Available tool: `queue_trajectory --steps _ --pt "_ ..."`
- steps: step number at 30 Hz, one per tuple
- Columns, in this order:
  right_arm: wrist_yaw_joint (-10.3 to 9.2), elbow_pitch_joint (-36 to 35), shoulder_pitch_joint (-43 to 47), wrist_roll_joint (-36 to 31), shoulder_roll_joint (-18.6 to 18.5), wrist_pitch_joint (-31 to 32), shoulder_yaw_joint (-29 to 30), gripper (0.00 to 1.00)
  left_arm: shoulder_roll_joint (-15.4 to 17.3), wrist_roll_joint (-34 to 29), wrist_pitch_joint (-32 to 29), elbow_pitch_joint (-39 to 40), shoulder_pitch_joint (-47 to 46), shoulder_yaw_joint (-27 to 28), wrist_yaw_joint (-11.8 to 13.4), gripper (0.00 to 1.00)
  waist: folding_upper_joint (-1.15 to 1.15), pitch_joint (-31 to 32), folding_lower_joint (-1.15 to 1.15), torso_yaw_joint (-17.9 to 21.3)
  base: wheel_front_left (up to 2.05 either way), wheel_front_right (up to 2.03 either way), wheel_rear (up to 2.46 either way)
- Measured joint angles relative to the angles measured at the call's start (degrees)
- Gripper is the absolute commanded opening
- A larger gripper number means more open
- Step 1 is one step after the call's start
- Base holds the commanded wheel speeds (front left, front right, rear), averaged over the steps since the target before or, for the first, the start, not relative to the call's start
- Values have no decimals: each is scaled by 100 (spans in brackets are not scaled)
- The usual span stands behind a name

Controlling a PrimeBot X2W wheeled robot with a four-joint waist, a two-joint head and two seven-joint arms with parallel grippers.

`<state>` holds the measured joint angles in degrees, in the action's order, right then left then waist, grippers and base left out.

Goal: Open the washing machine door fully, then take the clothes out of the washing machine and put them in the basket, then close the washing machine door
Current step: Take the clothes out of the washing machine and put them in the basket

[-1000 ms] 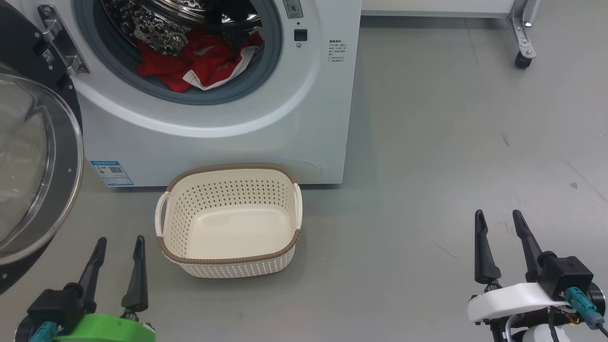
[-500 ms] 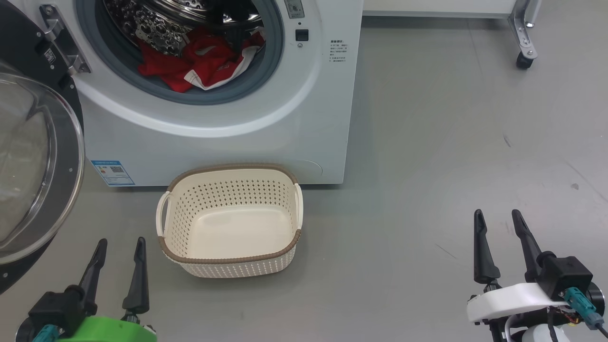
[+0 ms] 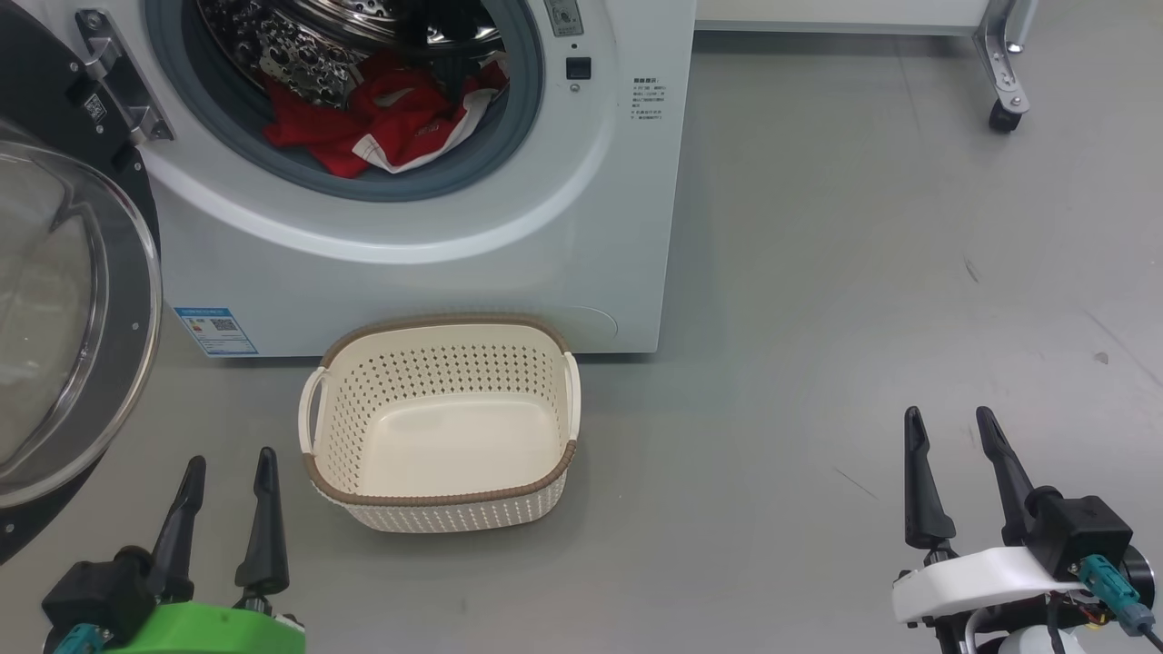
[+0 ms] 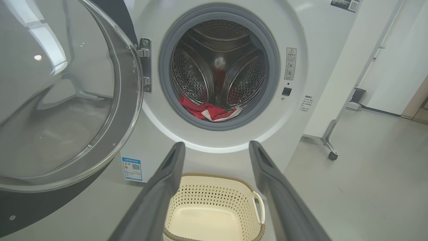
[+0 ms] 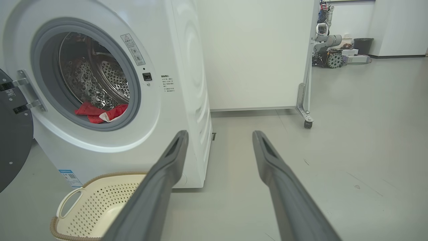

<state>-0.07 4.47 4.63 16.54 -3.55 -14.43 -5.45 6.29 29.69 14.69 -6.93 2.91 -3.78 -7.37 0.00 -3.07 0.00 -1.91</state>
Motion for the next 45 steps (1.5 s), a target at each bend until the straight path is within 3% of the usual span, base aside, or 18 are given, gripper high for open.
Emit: queue_trajectory --steps 45 --pt "103 16 27 -114 64 0 69 100 208 -14 0 148 94 -91 0 100 0 -39 0 -115 76 -79 2"
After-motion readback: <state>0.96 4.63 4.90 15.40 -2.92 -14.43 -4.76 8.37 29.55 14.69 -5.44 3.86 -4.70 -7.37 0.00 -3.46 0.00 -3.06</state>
